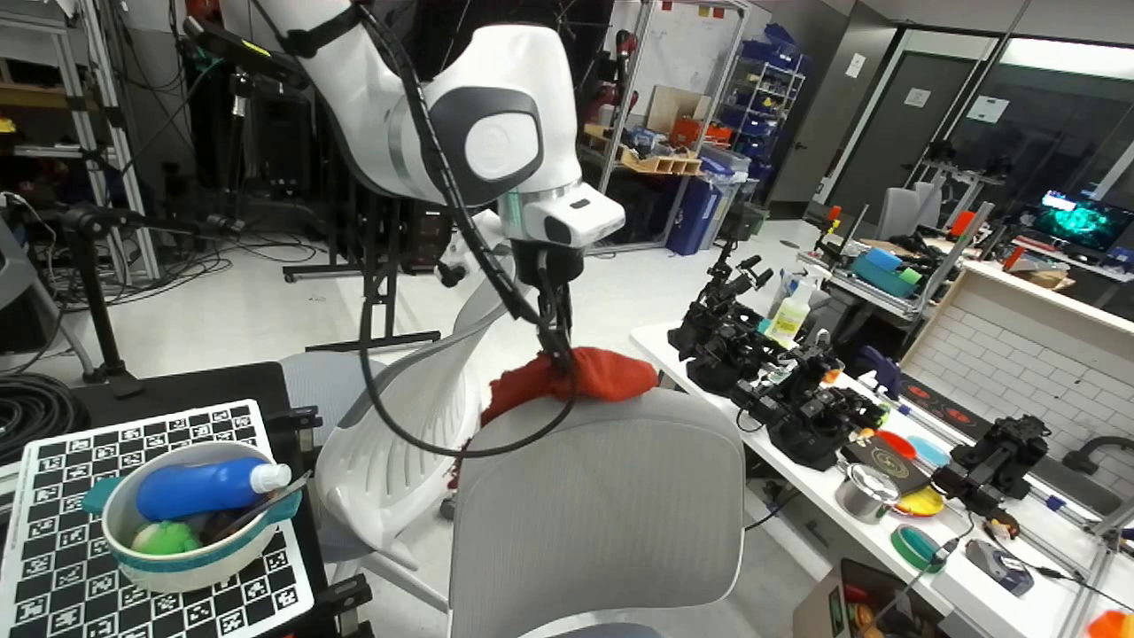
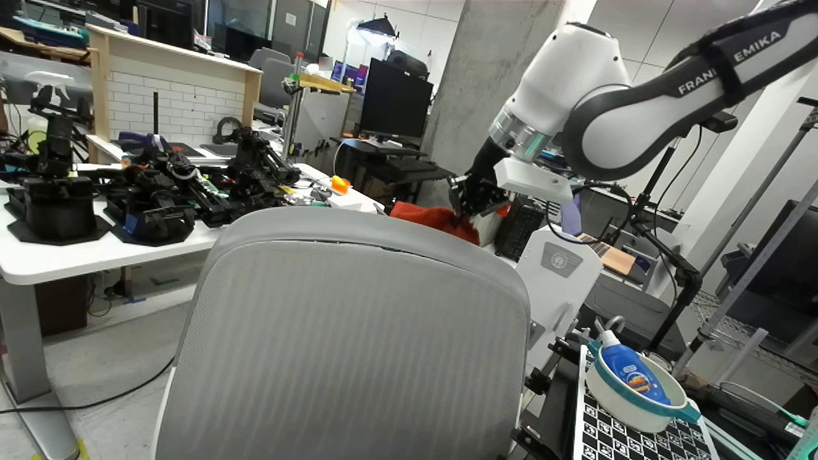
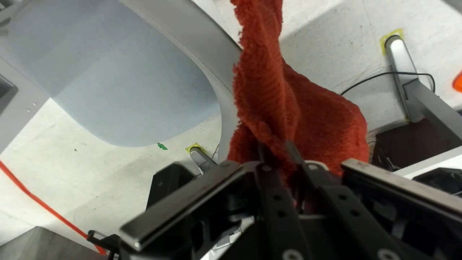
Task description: Move the orange towel from the chair on the right to the one on the left
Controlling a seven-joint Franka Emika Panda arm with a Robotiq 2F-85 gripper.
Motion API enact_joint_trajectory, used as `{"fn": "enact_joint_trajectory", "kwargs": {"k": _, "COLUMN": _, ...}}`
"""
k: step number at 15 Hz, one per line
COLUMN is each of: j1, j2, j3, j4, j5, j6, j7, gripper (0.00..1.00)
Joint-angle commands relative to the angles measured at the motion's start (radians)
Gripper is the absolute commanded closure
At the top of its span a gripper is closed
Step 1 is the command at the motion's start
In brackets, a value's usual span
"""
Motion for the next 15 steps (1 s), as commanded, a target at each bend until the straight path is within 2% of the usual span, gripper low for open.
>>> {"fn": "enact_joint_trajectory", "kwargs": {"k": 1, "j1": -0.026, "j2": -0.090, "j3": -0.017, "j4": -0.134, "j5": -0.068, "j6": 0.071, "j7": 0.085, "gripper": 0.97}}
{"fn": "enact_joint_trajectory", "kwargs": {"k": 4, "j1": -0.075, "j2": -0.093, "j3": -0.012, "j4": -0.109, "j5": -0.050, "j6": 0.073, "j7": 0.072, "gripper": 0.97}}
{"fn": "enact_joint_trajectory", "kwargs": {"k": 9, "j1": -0.141, "j2": -0.046, "j3": -0.002, "j4": 0.014, "j5": -0.011, "j6": 0.055, "j7": 0.028, "gripper": 0.97}}
{"fn": "enact_joint_trajectory", "kwargs": {"k": 15, "j1": -0.158, "j2": 0.084, "j3": -0.015, "j4": 0.109, "j5": 0.006, "j6": 0.065, "j7": -0.017, "gripper": 0.97}}
